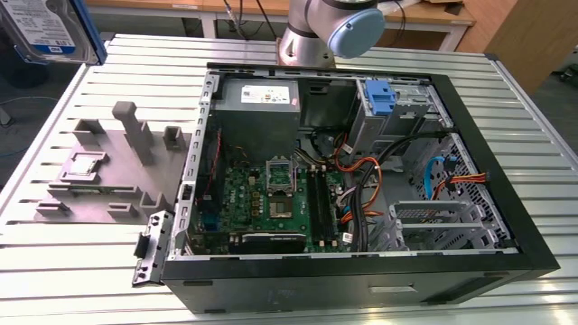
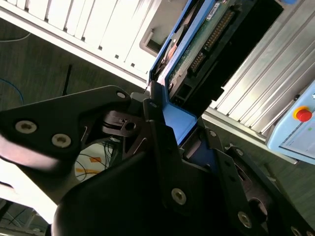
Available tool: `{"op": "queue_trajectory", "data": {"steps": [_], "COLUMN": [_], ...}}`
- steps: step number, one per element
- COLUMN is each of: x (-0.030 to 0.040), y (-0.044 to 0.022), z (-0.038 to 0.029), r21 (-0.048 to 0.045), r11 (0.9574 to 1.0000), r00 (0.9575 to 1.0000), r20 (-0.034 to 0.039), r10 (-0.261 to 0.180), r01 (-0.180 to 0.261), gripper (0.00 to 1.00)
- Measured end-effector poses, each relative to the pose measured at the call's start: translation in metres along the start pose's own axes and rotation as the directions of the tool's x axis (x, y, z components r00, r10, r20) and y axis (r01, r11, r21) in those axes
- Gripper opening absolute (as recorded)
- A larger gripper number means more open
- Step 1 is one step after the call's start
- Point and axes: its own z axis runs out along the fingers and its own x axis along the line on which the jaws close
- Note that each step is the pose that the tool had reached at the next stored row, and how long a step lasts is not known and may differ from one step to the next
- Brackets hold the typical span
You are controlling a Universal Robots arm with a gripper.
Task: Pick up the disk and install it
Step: 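Pick up the disk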
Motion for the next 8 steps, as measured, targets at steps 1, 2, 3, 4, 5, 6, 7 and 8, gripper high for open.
{"op": "queue_trajectory", "data": {"steps": [1, 2, 3, 4, 5, 6, 7, 8], "x": [0.0000, -0.0001, -0.0001, -0.0002, -0.0002, -0.0002, -0.0002, -0.0003], "y": [0.0000, 0.0000, 0.0001, 0.0001, 0.0001, 0.0001, 0.0001, 0.0001], "z": [-0.0022, -0.0045, -0.0066, -0.0085, -0.0106, -0.0122, -0.0139, -0.0154], "r21": [0.0000, 0.0000, 0.0000, 0.0001, 0.0000, 0.0000, 0.0000, 0.0000], "r11": [1.0000, 1.0000, 1.0000, 1.0000, 1.0000, 1.0000, 1.0000, 1.0000], "r00": [1.0000, 1.0000, 1.0000, 1.0000, 1.0000, 1.0000, 1.0000, 1.0000], "r20": [0.0000, 0.0000, 0.0000, 0.0000, -0.0001, 0.0000, -0.0001, -0.0001], "r10": [0.000, 0.000, 0.000, 0.000, 0.000, 0.000, 0.000, 0.000], "r01": [0.000, 0.000, 0.000, 0.000, 0.000, 0.000, 0.000, 0.000], "gripper": [0.36, 0.36, 0.36, 0.36, 0.36, 0.36, 0.36, 0.36]}}
